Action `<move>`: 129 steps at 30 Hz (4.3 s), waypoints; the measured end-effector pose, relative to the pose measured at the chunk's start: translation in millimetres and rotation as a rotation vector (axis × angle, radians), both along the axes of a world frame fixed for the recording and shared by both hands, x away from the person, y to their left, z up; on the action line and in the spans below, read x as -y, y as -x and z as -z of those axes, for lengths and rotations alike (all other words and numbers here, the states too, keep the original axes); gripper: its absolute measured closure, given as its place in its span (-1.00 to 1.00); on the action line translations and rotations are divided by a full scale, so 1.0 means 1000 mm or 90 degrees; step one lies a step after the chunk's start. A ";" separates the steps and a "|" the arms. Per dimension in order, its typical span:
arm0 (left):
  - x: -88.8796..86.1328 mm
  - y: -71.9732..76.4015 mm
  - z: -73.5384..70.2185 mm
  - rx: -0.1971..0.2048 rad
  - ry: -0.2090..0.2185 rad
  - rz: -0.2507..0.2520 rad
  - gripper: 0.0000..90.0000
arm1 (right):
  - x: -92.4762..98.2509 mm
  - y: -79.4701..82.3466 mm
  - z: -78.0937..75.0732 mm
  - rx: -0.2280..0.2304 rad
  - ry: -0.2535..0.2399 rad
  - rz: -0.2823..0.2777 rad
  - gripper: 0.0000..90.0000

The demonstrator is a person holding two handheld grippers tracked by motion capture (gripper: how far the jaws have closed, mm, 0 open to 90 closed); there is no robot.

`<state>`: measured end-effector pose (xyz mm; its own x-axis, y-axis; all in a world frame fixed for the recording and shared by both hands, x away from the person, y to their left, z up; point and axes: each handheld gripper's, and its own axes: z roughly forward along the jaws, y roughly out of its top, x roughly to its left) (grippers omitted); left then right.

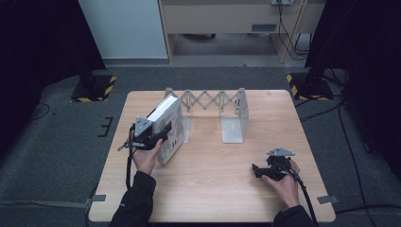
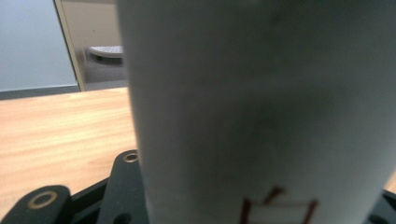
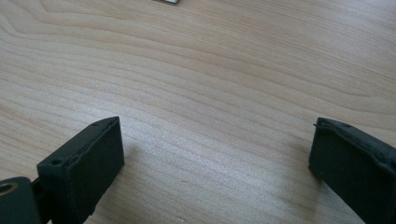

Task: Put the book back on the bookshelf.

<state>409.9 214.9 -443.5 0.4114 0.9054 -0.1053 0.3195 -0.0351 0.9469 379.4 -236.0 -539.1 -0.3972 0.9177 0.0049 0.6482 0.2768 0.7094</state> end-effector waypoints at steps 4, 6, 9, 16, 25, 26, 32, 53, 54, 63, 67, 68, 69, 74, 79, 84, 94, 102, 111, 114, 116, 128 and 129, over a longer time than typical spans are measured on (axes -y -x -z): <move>0.000 0.007 0.004 0.002 0.002 -0.006 0.13 | 0.000 0.000 0.000 -0.001 0.000 0.000 -0.92; 0.001 0.010 0.007 0.009 0.004 -0.013 0.13 | 0.000 0.000 0.000 0.000 0.000 0.000 -0.92; 0.001 0.016 0.011 0.014 0.007 -0.024 0.13 | 0.000 0.000 0.000 0.001 0.000 0.000 -0.92; 0.005 0.027 0.018 0.031 -0.018 -0.017 0.12 | 0.000 0.000 0.000 -0.002 -0.001 -0.001 -0.92; 0.015 0.024 0.019 0.043 -0.021 -0.045 0.13 | 0.000 0.000 0.000 0.000 0.000 0.000 -0.92; 0.017 0.023 0.019 0.047 -0.025 -0.052 0.13 | 0.000 0.000 0.000 0.000 0.000 0.000 -0.92; 0.029 0.011 0.020 0.057 -0.035 -0.075 0.13 | 0.000 0.000 0.000 -0.001 0.000 -0.001 -0.92; 0.015 0.014 0.029 0.013 -0.004 -0.021 0.03 | -0.001 0.000 0.000 -0.002 -0.003 -0.001 -0.92; 0.015 0.016 0.031 0.008 -0.004 -0.020 0.05 | -0.001 0.000 0.000 -0.002 -0.003 -0.002 -0.92; 0.020 0.015 0.031 0.011 -0.010 -0.033 0.10 | -0.001 0.000 0.000 -0.002 -0.003 -0.002 -0.92; 0.023 0.008 0.031 0.014 0.002 -0.043 0.10 | -0.001 0.000 0.000 -0.002 -0.002 -0.002 -0.92; 0.024 0.005 0.032 0.013 0.006 -0.043 0.10 | -0.001 0.000 0.000 -0.002 -0.003 -0.002 -0.92; 0.025 0.003 0.032 0.015 0.011 -0.048 0.10 | -0.001 0.000 0.000 -0.001 -0.002 -0.003 -0.92; 0.038 -0.008 0.033 0.026 -0.008 -0.075 0.12 | -0.001 0.000 0.000 -0.001 -0.002 -0.003 -0.92; 0.046 -0.014 0.035 0.036 -0.012 -0.101 0.14 | -0.001 0.000 0.000 -0.001 -0.002 -0.003 -0.92; 0.049 -0.025 0.035 0.037 -0.013 -0.108 0.13 | -0.001 0.000 0.000 -0.001 -0.001 -0.009 -0.92; 0.028 -0.007 0.037 -0.017 0.016 -0.016 0.01 | -0.001 0.000 0.000 -0.001 -0.003 -0.011 -0.92; 0.029 -0.002 0.039 -0.033 -0.010 -0.018 0.13 | -0.001 0.000 0.000 -0.001 -0.003 -0.011 -0.92; 0.044 -0.008 0.044 -0.012 -0.009 -0.068 0.14 | -0.002 0.000 0.000 0.000 -0.003 -0.011 -0.92; 0.048 -0.011 0.043 -0.015 -0.012 -0.079 0.15 | -0.002 0.000 0.000 0.000 -0.003 -0.011 -0.92; 0.050 -0.012 0.044 -0.013 -0.014 -0.084 0.15 | -0.002 0.000 0.000 0.000 -0.003 -0.011 -0.92; 0.067 -0.024 0.044 -0.023 -0.007 -0.076 0.08 | -0.002 0.000 0.000 0.000 0.000 -0.020 -0.92; 0.068 -0.024 0.044 -0.024 -0.007 -0.075 0.08 | -0.002 0.000 0.000 0.000 0.000 -0.020 -0.92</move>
